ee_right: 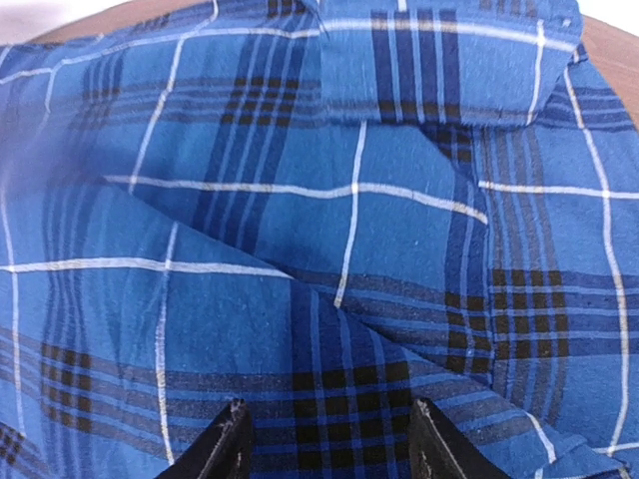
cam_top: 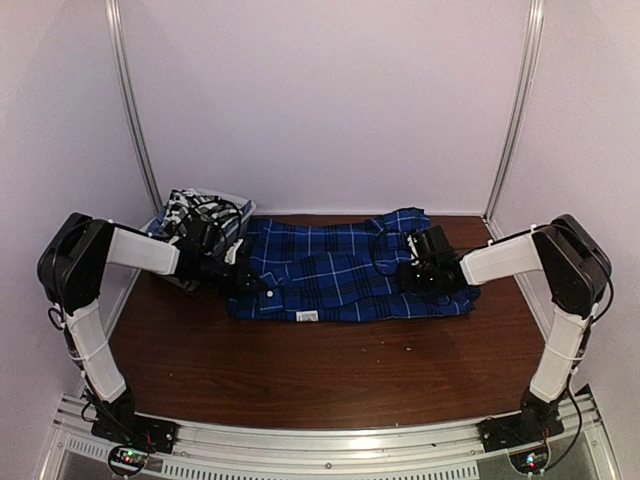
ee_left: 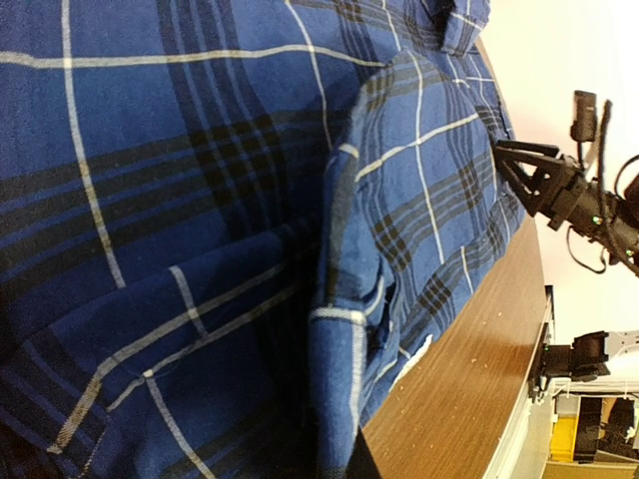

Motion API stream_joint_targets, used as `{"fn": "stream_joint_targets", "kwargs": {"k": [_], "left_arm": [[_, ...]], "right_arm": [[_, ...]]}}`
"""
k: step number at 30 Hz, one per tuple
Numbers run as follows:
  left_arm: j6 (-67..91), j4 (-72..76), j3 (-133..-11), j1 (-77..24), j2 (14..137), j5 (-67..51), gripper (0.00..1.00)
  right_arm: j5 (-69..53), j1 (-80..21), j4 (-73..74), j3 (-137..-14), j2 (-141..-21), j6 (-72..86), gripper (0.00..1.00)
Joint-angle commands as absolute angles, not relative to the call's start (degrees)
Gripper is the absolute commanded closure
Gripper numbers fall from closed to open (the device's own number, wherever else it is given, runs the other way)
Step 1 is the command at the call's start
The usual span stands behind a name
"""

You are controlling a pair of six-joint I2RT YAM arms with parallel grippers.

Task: Fold and stack the long sleeve shirts
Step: Fold the sleeve at the center of the board.

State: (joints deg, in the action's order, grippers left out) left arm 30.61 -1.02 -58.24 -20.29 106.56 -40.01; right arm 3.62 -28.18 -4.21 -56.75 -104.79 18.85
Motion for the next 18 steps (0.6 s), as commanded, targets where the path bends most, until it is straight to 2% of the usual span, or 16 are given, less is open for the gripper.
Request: {"fn": "stream_joint_targets", "kwargs": {"k": [1,6,12,18], "left_arm": [[32.75,3.51,-58.15,-19.86,105.42,-44.66,0.98],[32.43,1.52,-59.15,-19.86,104.92,-43.55,0.98],[30.0,-4.05,-60.95,-19.6,106.13,-36.94,0.94],[27.53,-6.71,-62.87,-19.51,107.34,-30.74,0.8]], "right_arm": [[5.48,-27.45,-3.52,-58.1,-107.57,17.39,0.46],[7.0,-27.24,-3.42,-57.48,-109.66,17.14,0.46],[7.97,-27.12,-3.95,-56.35,-109.89,16.98,0.46],[7.96,-27.16,-3.32,-55.62,-106.83,16.92,0.44]]}}
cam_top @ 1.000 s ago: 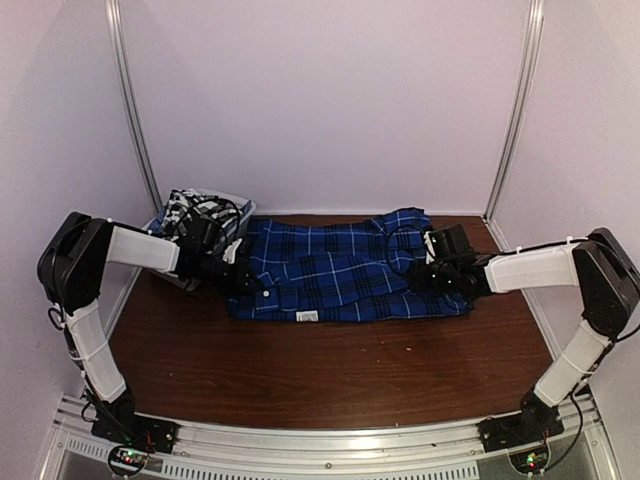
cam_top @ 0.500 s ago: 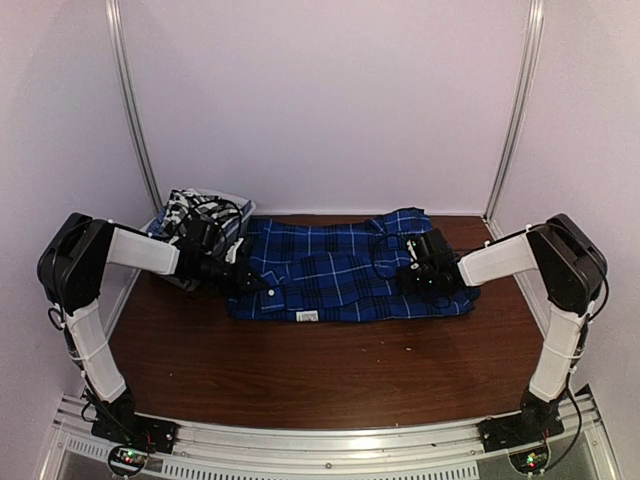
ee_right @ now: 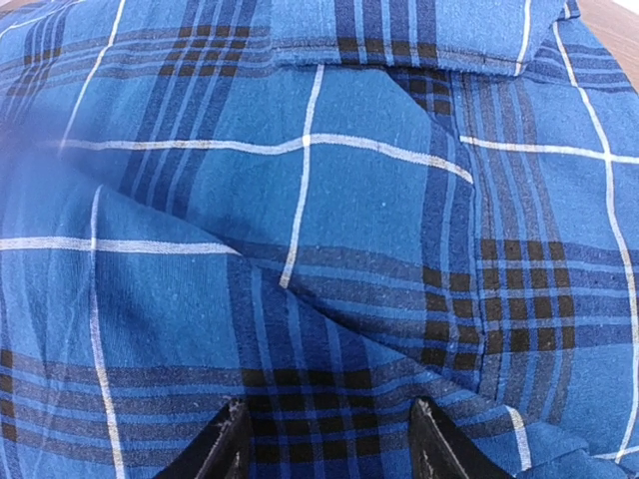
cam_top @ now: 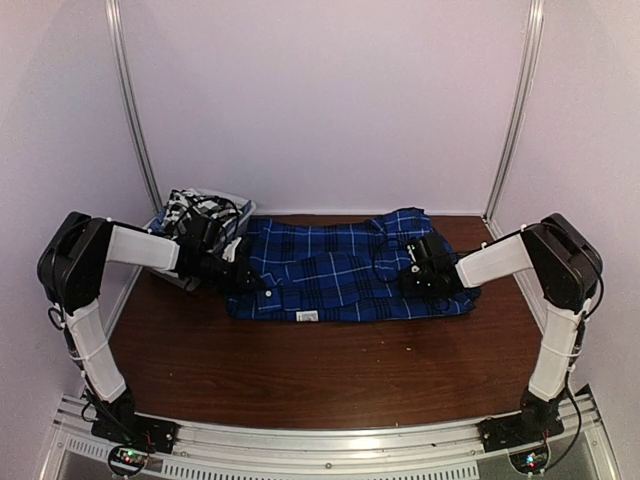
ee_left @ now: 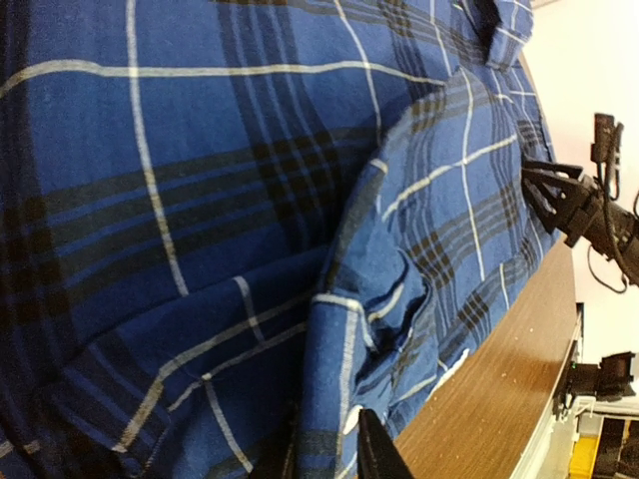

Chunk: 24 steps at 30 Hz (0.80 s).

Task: Fold and stack the long sleeve shirts
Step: Fold the sleeve at the center of the board.

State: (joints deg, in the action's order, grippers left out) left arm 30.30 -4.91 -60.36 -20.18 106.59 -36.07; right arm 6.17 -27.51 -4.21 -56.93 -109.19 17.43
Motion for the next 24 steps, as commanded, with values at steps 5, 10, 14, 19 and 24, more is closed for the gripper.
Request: {"fn": "stream_joint_targets", "kwargs": {"k": [5,10,14,19,24], "left_arm": [[25.87,-7.39,-63.19,-19.6,104.58,-26.03,0.68],[25.45,-4.84,-60.34,-20.15,98.02,-23.22,0.52],[26.61,0.51,-57.13,-21.79,95.2,-25.73,0.48],[27.33,6.32,-56.0,-25.52,96.96,-26.93,0.47],[27.27,8.27,-57.13,-27.61,101.51,-26.7,0.47]], "right_arm": [[7.06,-27.11,-2.0,-54.18,-102.31,17.2,0.43],[6.27,-26.98,-1.48,-51.35,-97.92,17.88,0.42],[5.29,-26.43,-0.96,-50.93,-97.25,18.01,0.42],[3.16,-25.27,-1.03,-51.41,-99.03,18.49,0.43],[0.35,-24.78,-0.49,-52.11,-102.04,19.15,0.43]]}}
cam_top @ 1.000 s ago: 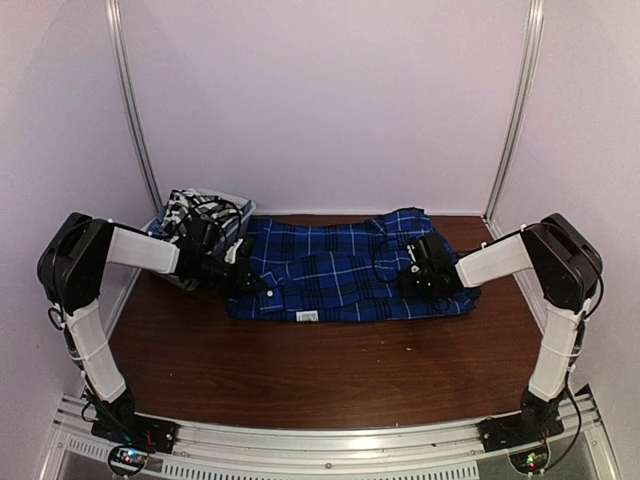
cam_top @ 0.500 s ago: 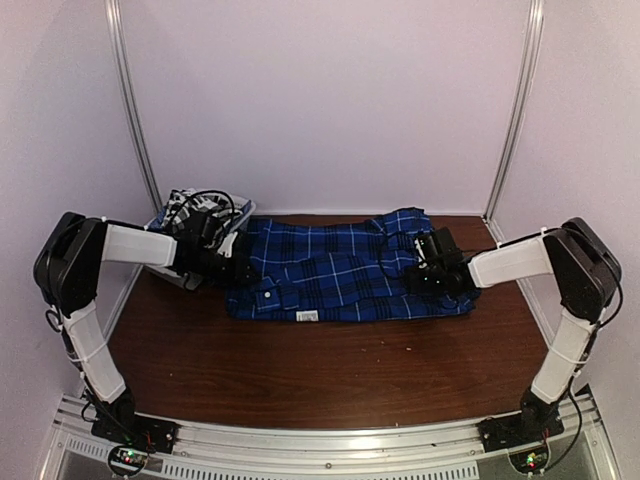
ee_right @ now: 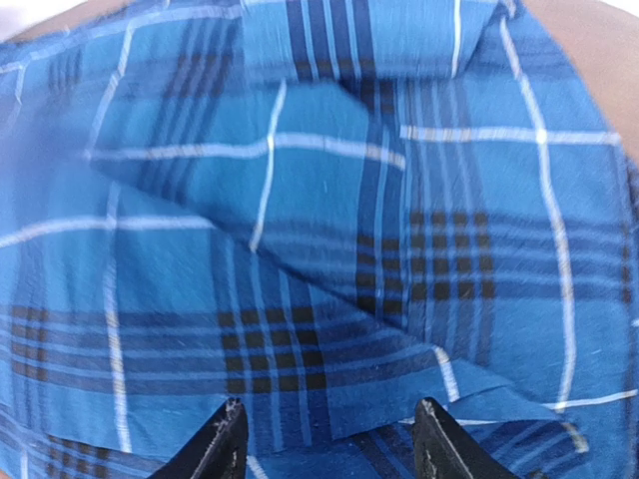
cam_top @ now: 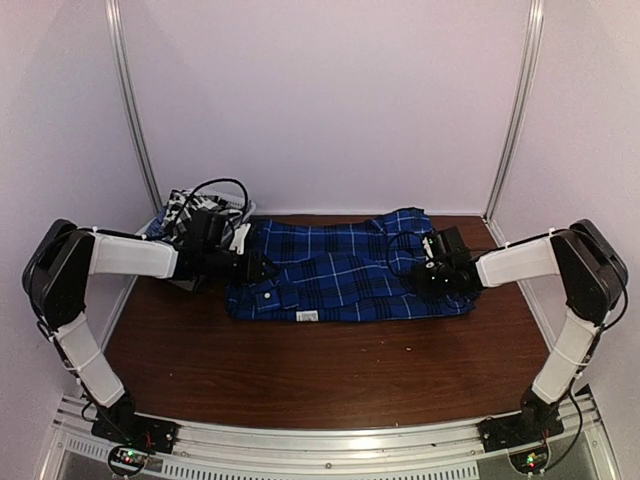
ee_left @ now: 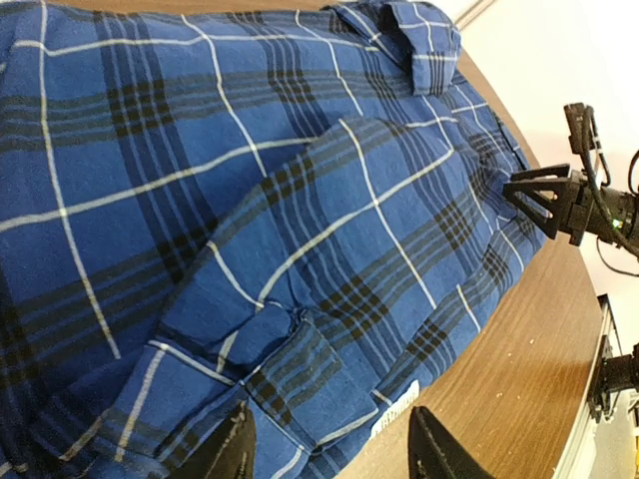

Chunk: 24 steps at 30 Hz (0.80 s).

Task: Fold and stack the long sleeve shirts
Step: Fold the sleeve at the center of the board, then move the 1/3-folded shirt to the center of the board.

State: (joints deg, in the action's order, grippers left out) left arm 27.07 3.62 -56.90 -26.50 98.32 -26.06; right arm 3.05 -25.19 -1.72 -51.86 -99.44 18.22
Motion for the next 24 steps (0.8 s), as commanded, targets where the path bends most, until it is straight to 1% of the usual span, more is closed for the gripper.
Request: {"fn": "stream_joint_targets", "kwargs": {"k": [1,6,15,19,24], "left_arm": [[27.02,8.35,-57.39,-27.86,102.34,-26.45,0.47],[25.83,7.64,-57.19,-28.62,105.05,-25.17,0.46],[25.49,7.25,-50.91,-30.79,106.71,-21.19,0.46],[26.23,6.19,-47.97,-32.86,105.79,-18.79,0.47],[29.5,5.89,-42.31,-35.67,101.96,-14.79,0.47]], "right_arm": [[0.19,-24.73,-0.41,-51.98,-102.33,19.49,0.43],[-2.14,-24.78,-0.43,-48.65,-102.03,22.14,0.43],[-5.71,-24.98,-1.15,-39.5,-98.12,27.82,0.44],[-9.59,-27.06,-3.51,-35.23,-95.42,32.26,0.45],[-7.0,-30.92,-2.69,-29.94,-90.01,37.21,0.45]]}}
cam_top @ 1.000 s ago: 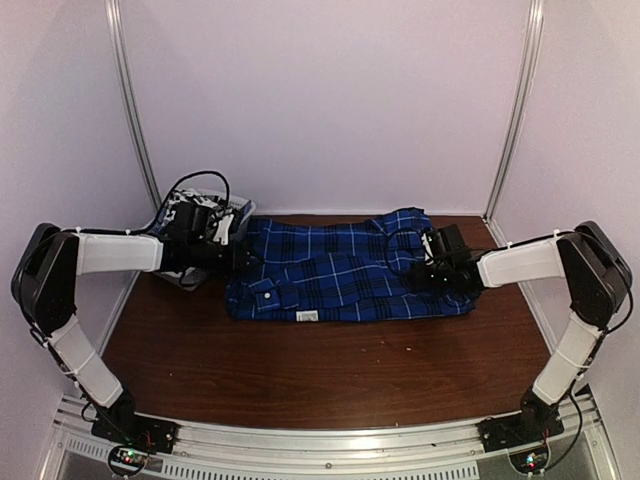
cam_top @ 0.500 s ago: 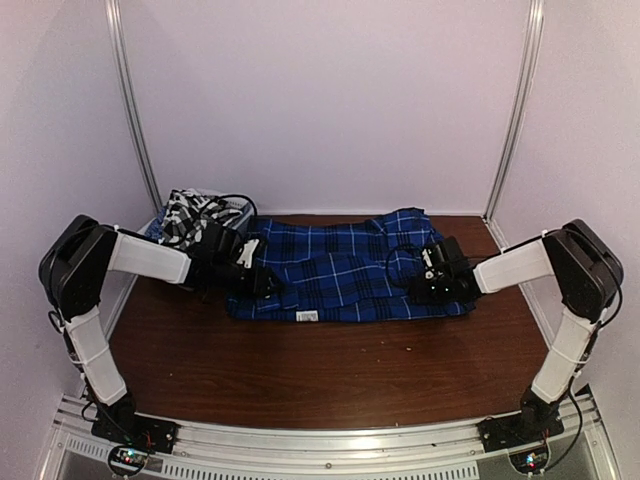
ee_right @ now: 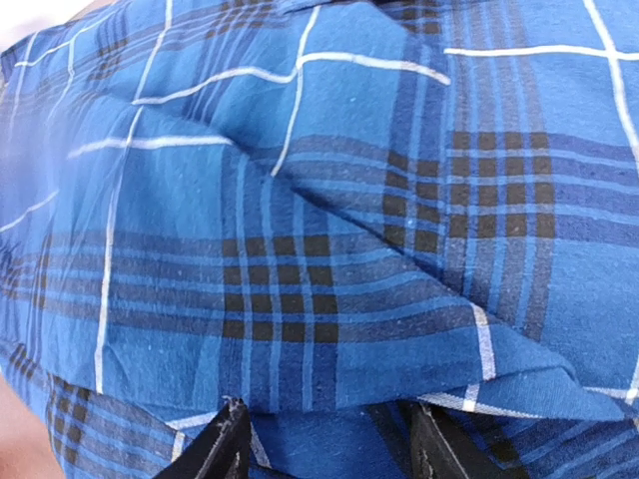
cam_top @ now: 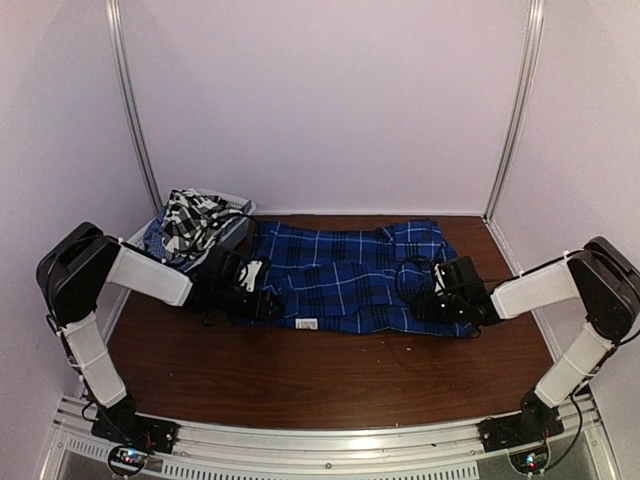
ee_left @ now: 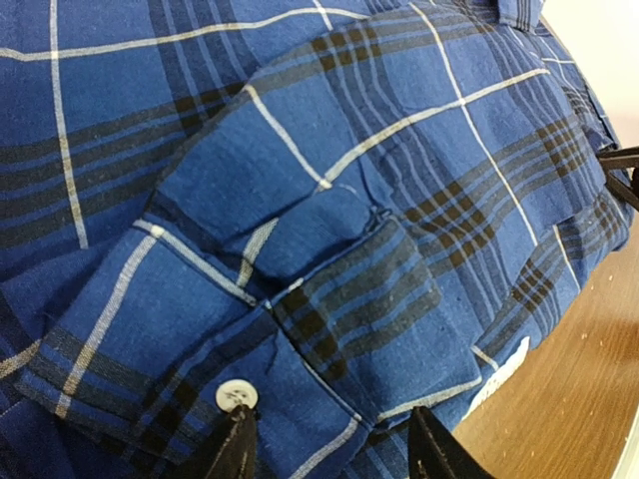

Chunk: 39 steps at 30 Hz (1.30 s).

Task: Fold and stack the long sleeve shirts
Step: Move the 1/3-folded shirt to the center of the board.

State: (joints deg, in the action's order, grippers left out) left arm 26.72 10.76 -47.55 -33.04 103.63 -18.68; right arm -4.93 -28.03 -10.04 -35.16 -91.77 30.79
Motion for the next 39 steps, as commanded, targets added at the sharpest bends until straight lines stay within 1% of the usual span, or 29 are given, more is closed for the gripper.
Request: {"fn": "stream_joint_targets", "kwargs": {"k": [1,6,13,19,22,25,29,30,32,33,36,37,39], "left_arm": [[30.03,5.44,-41.37,-36.25,101.06,-13.91,0.47],[33.25,4.2,-35.25,-38.59,96.08,-10.04,0.47],[38.12,3.65,-26.69,-42.06,88.25,-7.12,0.47],[44.97,0.77,-22.39,-50.4,82.33,-0.93,0.47],[47.88,0.26,-21.73,-53.34,79.51,2.37,0.46],[48.67,-2.92,-22.41,-53.88,76.41,5.13,0.44],[47.24,-8.21,-26.57,-53.87,72.31,12.78,0.41],[46.83,-9.28,-27.85,-53.88,71.4,14.53,0.39],[45.55,-10.81,-30.25,-53.88,69.74,17.65,0.3],[45.17,-11.59,-31.3,-53.88,68.96,19.17,0.22],[43.5,-12.18,-33.72,-53.85,67.53,22.85,0.05],[42.88,-12.14,-34.54,-53.78,67.28,23.84,0.03],[41.58,-12.08,-36.41,-53.71,67.09,25.65,0.02]], "right_arm": [[-6.36,-31.48,-2.46,-28.93,-88.74,38.2,0.45],[-1.07,-34.05,1.83,-25.57,-83.33,41.56,0.45],[0.92,-38.75,4.95,-20.26,-76.02,46.17,0.45],[2.89,-43.4,8.58,-17.33,-69.14,50.61,0.46],[5.35,-45.47,12.23,-18.76,-64.96,51.4,0.45],[8.29,-45.68,16.45,-22.21,-60.23,49.96,0.43],[15.03,-45.28,21.1,-28.95,-57.63,44.89,0.36],[16.58,-44.85,22.1,-30.83,-57.95,43.18,0.33],[18.42,-42.63,23.28,-34.33,-59.54,39.3,0.28],[18.86,-41.53,23.2,-36.31,-60.56,36.74,0.26],[18.94,-37.07,21.58,-39.73,-64.49,31.68,0.22],[18.21,-35.19,20.48,-40.43,-65.63,30.03,0.21],[14.47,-31.15,17.62,-41.38,-67.77,27.34,0.2]]}}
